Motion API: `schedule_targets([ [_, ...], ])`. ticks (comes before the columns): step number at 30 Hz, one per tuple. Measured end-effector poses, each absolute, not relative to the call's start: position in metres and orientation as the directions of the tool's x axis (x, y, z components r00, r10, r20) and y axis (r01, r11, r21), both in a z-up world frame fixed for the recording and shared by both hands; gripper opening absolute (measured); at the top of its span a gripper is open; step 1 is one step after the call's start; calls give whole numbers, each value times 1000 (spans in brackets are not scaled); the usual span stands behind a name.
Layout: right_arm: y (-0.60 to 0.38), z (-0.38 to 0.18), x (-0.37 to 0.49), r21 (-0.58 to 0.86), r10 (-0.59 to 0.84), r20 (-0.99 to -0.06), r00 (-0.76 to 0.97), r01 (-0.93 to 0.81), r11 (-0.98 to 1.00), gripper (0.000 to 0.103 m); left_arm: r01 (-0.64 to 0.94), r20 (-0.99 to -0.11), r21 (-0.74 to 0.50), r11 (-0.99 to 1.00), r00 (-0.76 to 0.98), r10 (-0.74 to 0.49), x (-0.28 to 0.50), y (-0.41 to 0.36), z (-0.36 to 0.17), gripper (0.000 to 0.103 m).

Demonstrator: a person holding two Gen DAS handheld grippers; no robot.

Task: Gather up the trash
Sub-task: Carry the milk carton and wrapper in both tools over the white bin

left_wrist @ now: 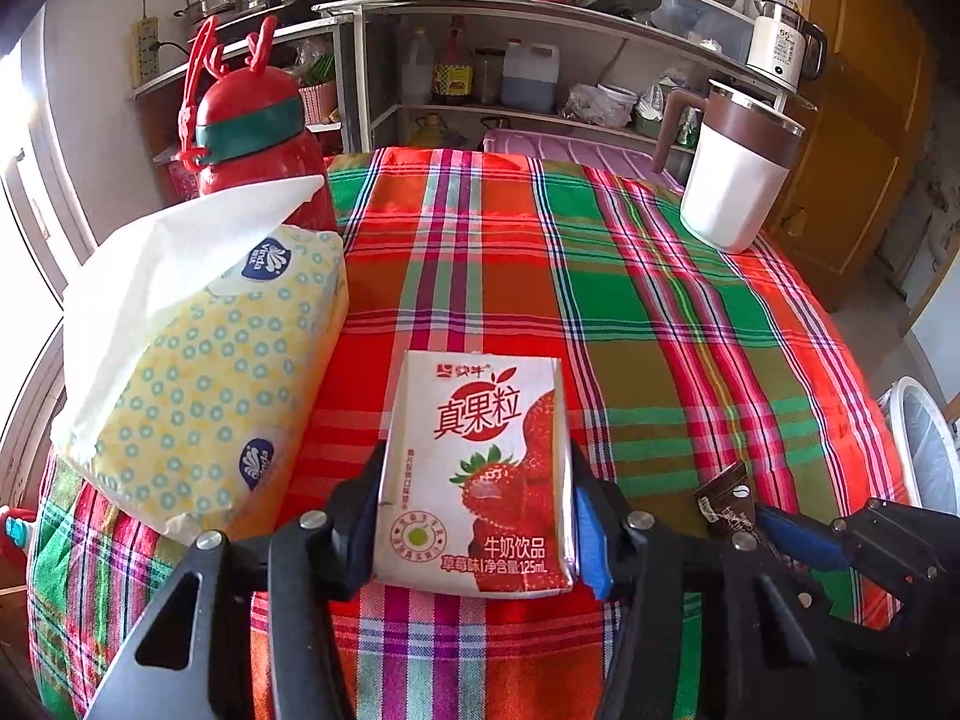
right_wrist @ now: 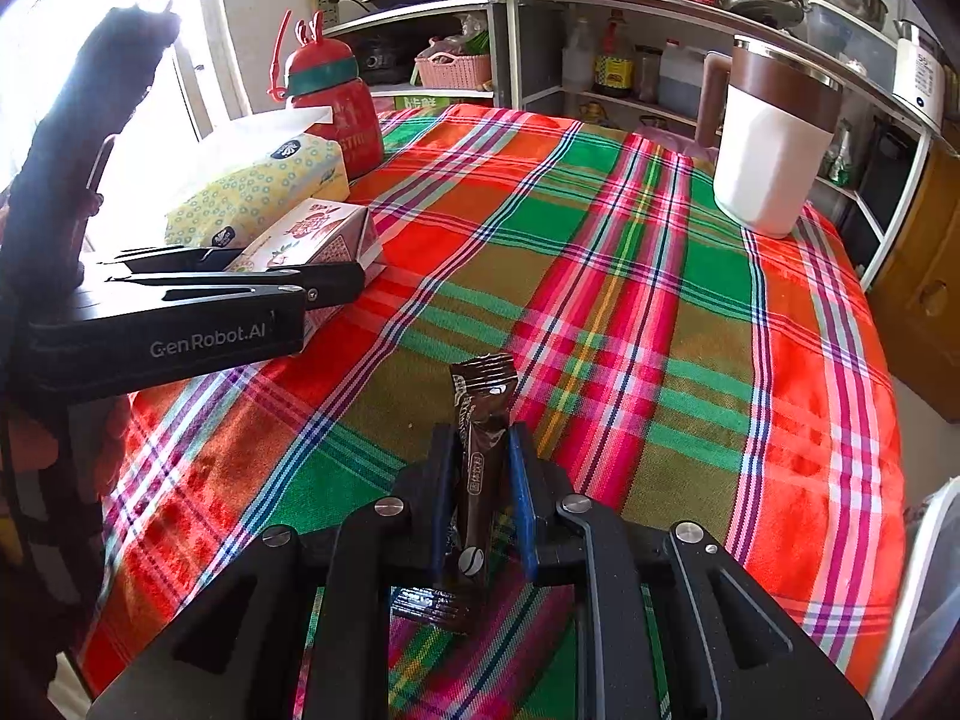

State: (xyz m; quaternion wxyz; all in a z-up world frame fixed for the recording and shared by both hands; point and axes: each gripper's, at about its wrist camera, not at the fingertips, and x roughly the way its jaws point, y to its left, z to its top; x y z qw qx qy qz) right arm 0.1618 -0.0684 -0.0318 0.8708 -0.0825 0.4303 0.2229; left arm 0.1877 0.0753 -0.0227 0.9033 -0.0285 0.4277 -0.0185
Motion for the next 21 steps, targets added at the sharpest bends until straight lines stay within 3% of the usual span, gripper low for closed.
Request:
schedule_targets([
  [21,-163,23,118,68,244,-705,666,-279,958,19,178,-679,-57,982,714,-169,130,-12,40,55],
])
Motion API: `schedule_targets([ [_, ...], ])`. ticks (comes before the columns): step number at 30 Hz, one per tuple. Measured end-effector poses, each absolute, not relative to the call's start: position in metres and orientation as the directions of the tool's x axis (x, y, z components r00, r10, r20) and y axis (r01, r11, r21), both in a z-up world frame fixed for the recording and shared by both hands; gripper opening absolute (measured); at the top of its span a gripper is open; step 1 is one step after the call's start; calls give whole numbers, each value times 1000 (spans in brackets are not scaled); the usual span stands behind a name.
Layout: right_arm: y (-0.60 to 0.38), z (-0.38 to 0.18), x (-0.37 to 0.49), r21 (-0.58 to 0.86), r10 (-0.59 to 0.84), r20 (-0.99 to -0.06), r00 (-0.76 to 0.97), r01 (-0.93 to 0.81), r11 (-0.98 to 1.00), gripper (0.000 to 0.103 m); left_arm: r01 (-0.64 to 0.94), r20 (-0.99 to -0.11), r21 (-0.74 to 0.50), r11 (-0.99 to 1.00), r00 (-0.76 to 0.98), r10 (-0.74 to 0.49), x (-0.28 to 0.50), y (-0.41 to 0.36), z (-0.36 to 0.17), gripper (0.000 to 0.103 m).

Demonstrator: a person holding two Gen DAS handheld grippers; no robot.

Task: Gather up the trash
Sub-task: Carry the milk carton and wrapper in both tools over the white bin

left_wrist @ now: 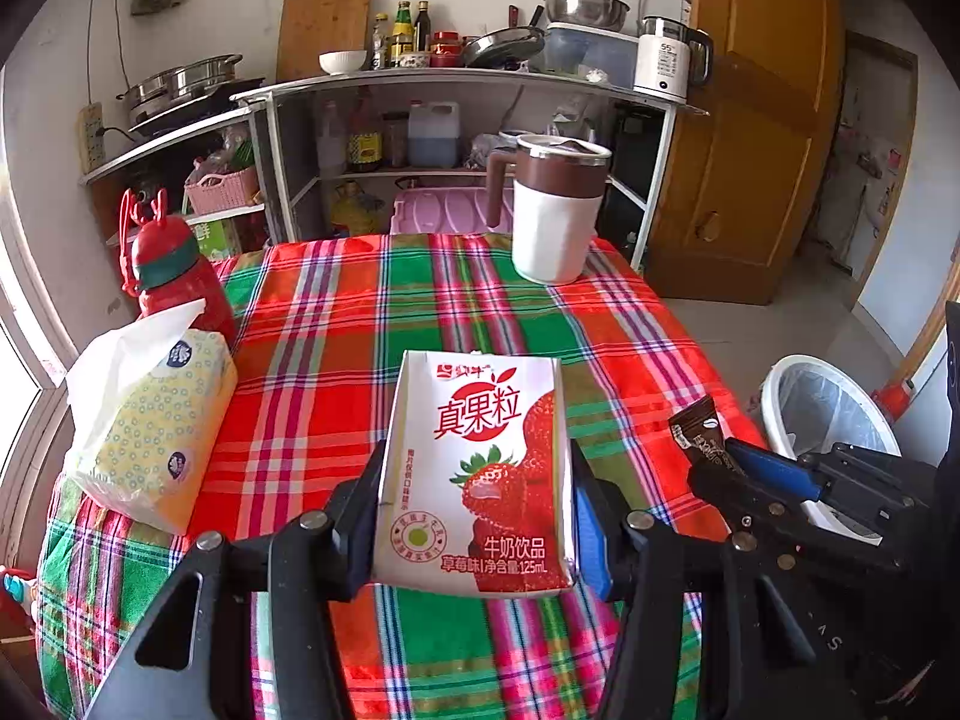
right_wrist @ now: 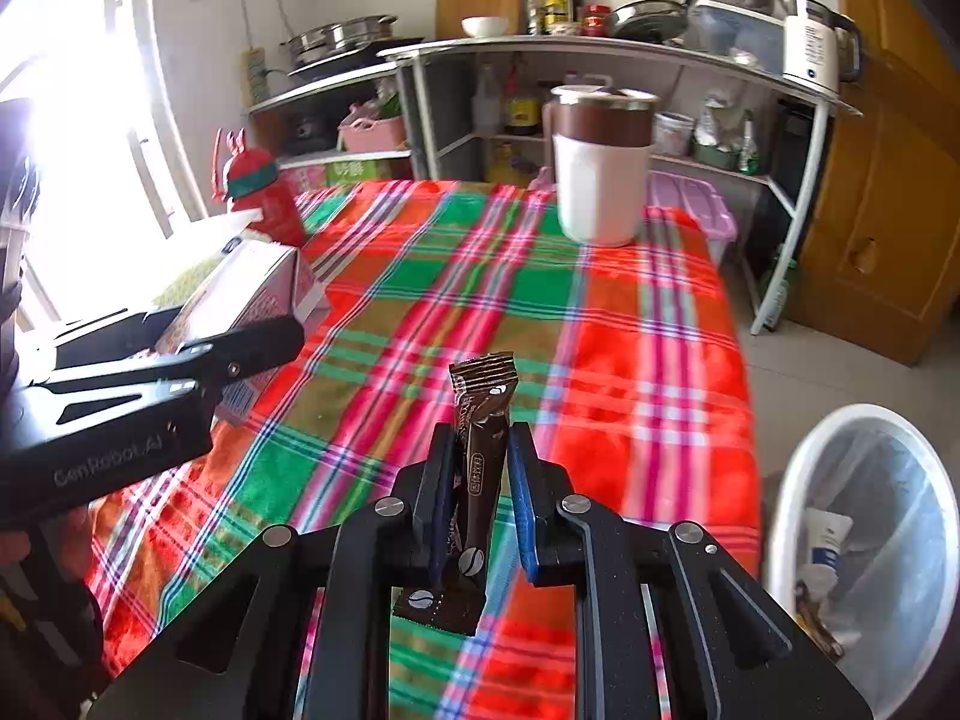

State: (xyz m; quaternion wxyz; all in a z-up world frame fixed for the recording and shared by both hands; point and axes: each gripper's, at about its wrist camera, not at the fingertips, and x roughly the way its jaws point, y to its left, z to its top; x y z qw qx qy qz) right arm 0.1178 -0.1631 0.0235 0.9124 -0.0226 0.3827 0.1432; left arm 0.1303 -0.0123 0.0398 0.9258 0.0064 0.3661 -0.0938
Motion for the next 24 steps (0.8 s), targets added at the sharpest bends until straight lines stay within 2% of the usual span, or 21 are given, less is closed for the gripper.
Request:
schedule_targets([
  [24,-311,55,67,58,46,-671,740,-10,998,19,452,-661,-62,890,649,-376,100,-174,58,55],
])
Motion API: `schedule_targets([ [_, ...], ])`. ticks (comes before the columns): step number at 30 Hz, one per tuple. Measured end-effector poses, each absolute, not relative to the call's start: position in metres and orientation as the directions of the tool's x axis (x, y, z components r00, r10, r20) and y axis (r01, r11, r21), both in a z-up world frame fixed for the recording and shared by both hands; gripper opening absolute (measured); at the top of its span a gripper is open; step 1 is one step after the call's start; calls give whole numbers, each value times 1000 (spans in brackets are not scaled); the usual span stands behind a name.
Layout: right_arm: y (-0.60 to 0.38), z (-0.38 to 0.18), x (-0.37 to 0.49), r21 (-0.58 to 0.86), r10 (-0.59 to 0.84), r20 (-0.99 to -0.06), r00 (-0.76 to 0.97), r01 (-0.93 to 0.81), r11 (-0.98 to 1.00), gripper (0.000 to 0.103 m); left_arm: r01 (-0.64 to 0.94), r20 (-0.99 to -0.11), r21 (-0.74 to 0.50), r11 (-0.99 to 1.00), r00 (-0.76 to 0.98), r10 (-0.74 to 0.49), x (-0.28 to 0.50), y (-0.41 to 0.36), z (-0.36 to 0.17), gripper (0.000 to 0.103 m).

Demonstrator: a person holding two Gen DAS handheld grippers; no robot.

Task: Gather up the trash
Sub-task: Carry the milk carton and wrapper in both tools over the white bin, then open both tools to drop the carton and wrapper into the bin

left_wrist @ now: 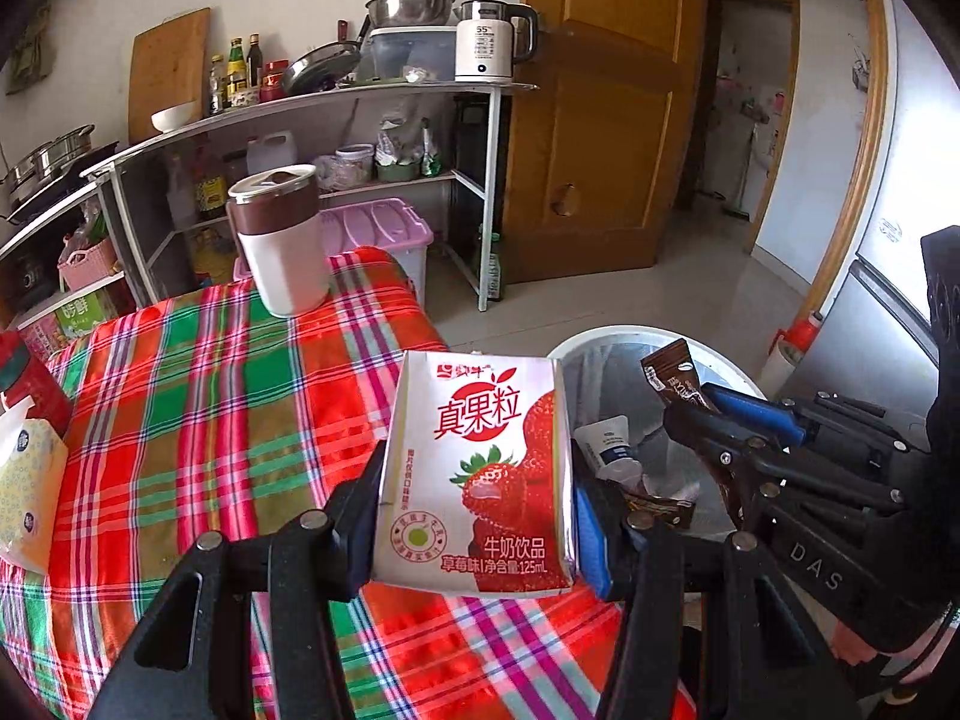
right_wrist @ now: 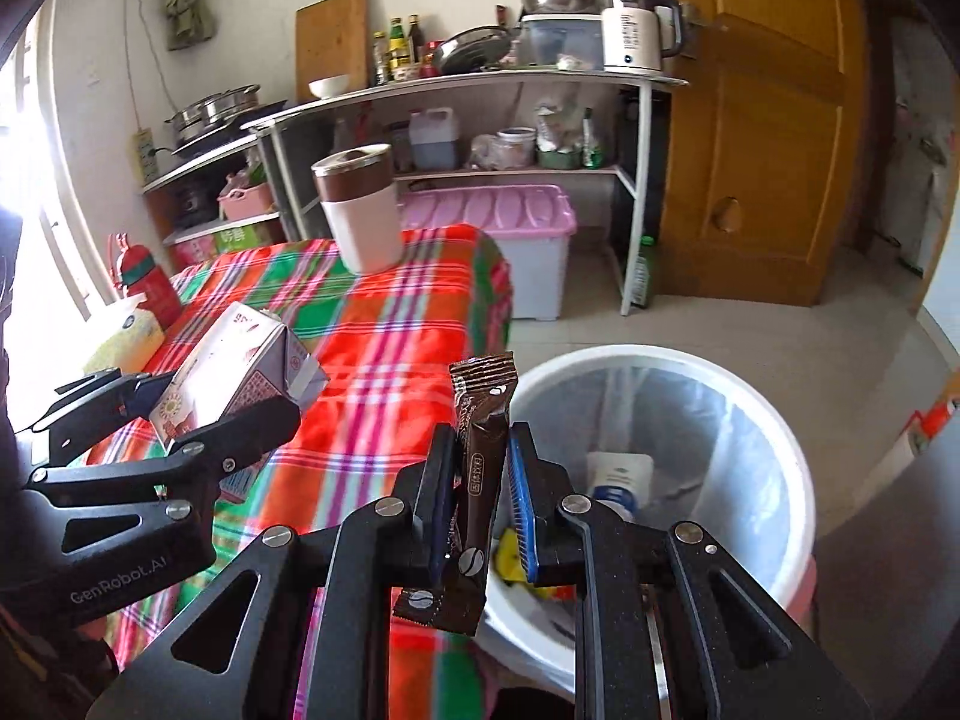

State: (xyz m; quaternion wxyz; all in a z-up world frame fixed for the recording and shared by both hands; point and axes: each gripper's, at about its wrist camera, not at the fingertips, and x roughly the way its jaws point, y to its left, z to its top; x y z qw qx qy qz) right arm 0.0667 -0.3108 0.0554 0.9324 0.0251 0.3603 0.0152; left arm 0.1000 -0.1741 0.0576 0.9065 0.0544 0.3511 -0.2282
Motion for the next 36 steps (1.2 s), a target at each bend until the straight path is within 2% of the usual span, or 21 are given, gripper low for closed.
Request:
schedule_targets([
  [13,-382,42,56,35,-73,-714,697,140,990,19,549,-701,-77,832,564,-437,96,-249,38,55],
  [21,-413,13,66,34,-97,-767,635,191,981,19,573,-752,-68,817,508,-419,98,-280,13,55],
  [31,-433,-8,77,46,-92,-803,589,214,976,19,578,-767,-58,814,496,-407,100,-293,2,55],
  [33,-434,-8,77,45,-94,-804,587,218,975,19,575,-769,-65,816,492,-408,102,-292,1,58],
  [36,-433,-8,77,46,-93,-797,597,213,976,22,566,-770,-59,823,499,-398,103,-290,1,67],
])
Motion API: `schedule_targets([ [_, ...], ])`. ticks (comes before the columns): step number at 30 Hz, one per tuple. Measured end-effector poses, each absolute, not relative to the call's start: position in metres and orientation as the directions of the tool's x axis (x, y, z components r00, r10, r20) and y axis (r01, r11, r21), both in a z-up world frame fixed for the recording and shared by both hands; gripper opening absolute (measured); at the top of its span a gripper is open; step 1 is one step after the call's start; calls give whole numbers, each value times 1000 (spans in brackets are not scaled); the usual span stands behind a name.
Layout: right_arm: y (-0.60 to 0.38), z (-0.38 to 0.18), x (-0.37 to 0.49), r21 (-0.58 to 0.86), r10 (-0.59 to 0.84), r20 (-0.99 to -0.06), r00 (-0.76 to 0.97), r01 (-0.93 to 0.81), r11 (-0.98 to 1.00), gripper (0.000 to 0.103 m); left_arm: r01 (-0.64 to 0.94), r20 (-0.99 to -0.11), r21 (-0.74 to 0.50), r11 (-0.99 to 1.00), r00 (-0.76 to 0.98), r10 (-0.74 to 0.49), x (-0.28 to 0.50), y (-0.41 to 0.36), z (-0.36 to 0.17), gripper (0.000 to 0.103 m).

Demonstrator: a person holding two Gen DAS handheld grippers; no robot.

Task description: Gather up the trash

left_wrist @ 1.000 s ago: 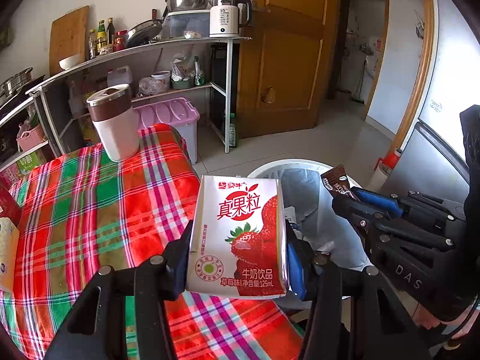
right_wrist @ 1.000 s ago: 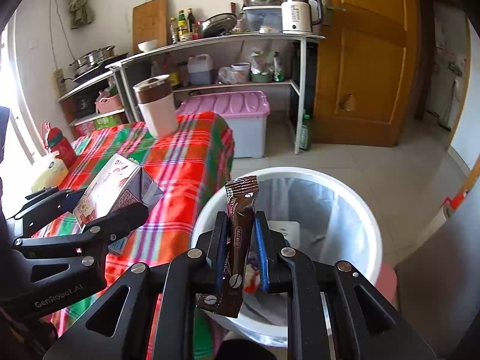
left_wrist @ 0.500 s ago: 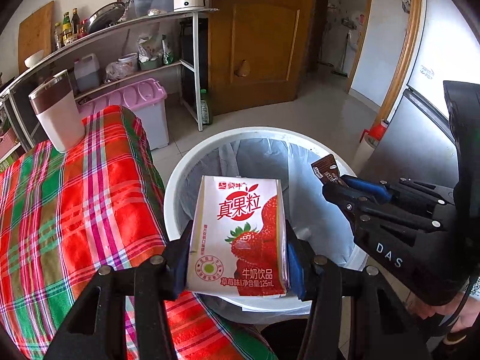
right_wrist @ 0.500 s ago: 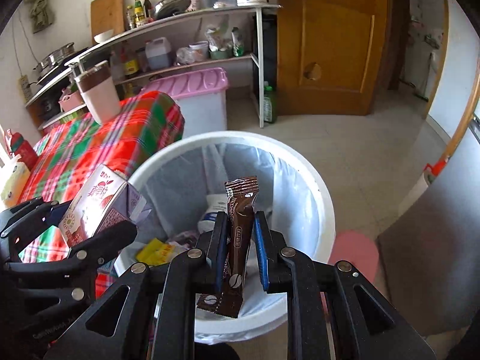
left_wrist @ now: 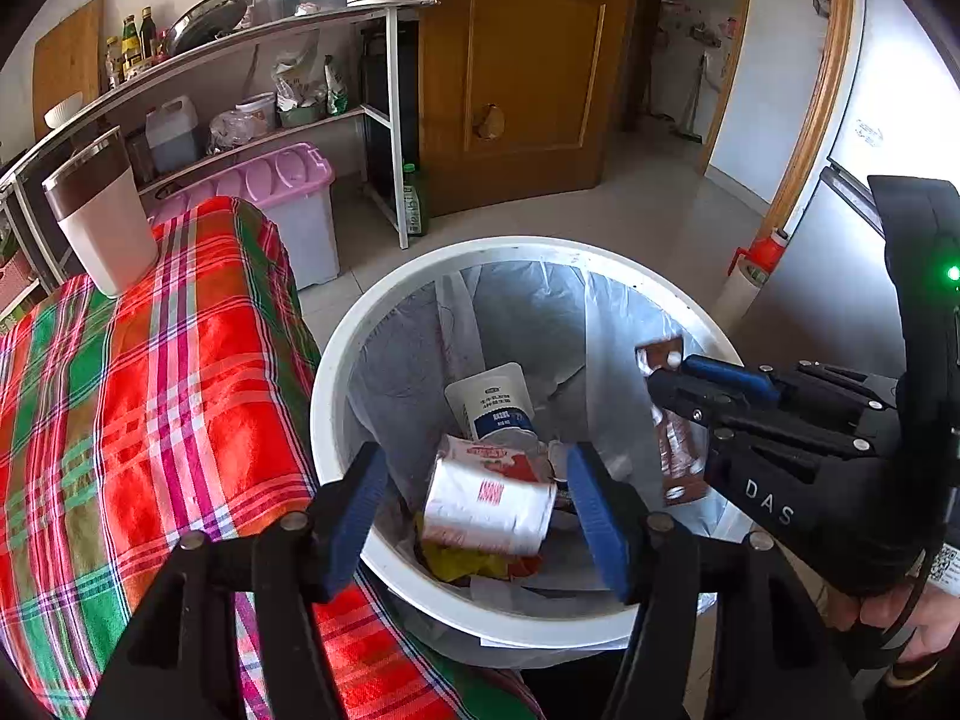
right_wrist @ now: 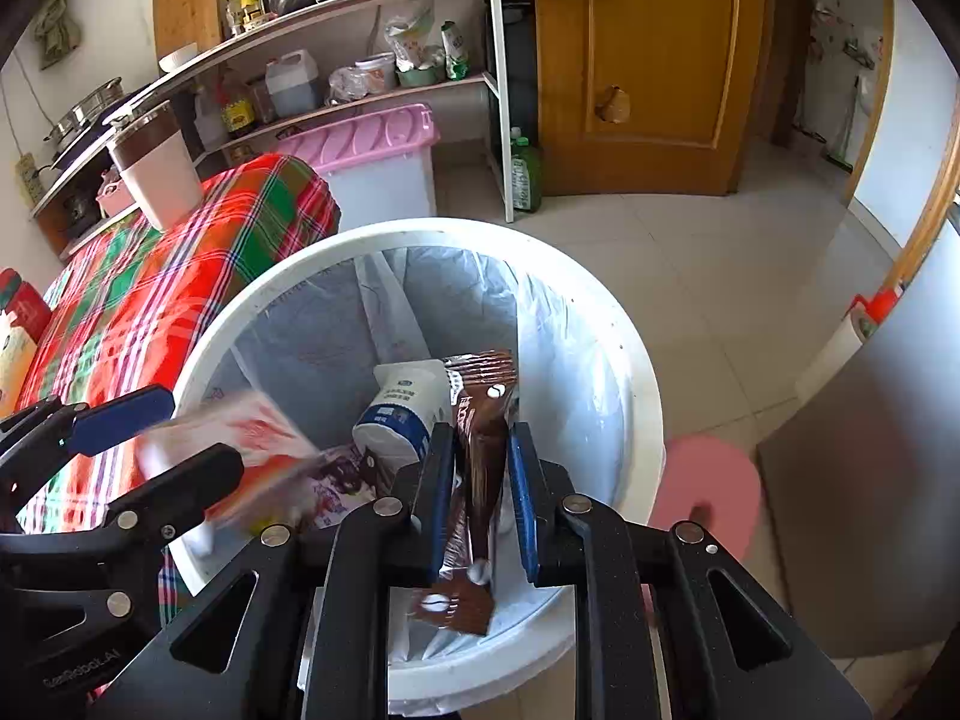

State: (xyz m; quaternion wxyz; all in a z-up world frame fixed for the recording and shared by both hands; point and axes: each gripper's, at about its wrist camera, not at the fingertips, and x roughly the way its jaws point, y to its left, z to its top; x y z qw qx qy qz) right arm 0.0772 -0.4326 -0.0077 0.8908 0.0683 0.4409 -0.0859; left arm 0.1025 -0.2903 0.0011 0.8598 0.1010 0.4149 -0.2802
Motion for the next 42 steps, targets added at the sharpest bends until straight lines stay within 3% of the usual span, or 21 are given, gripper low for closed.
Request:
schedule_targets([
  [4,-432,-6,76,55,-89,-793,603,216,975,35,560,-768,-60,826,503,-396,103,-286,2,68],
  [14,-424,3,65,54,-108,-775,622,236,970,36,538,-755,-65,841,525,-394,95,-272,9,70],
  [30,-385,28,-20,69,-162,-652,741,271,960,41,476,-647,12,880,675,-356,35,-234,28,71],
  [42,-359,25,-69,119,-138,-576,806,250,961,45,443,-605,-11,897,711,-359,-5,-212,29,71],
])
